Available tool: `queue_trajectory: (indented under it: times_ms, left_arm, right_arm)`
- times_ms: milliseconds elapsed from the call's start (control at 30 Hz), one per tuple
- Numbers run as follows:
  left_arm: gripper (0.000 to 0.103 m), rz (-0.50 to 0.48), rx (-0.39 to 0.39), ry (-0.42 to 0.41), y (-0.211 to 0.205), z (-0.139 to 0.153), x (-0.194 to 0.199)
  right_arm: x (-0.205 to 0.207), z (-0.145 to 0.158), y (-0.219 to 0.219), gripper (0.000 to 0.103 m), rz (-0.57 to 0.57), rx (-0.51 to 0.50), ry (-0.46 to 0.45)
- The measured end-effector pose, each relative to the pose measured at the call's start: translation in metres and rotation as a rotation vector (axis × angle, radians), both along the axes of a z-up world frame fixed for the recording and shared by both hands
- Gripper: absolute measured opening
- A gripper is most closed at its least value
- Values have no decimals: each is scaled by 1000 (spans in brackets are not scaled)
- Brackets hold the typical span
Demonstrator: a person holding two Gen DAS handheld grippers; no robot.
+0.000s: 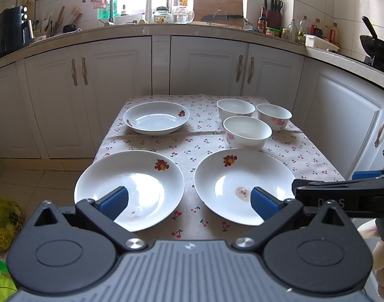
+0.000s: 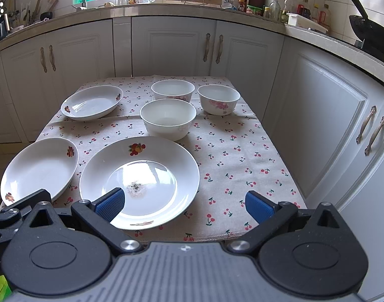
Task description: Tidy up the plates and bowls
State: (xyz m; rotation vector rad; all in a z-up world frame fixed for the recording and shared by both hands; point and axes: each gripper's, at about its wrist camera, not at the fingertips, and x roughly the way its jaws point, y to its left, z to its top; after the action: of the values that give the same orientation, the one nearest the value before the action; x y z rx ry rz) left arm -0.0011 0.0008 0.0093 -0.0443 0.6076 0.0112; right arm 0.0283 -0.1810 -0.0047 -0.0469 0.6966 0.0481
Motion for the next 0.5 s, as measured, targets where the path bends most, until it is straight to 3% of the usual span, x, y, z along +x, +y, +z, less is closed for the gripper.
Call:
queue_trajectory:
  times_ms: [500]
  left_arm:
    - [102, -24, -11, -14, 7, -4, 22]
  right_arm:
    - [22, 3, 6, 103, 24, 7, -4]
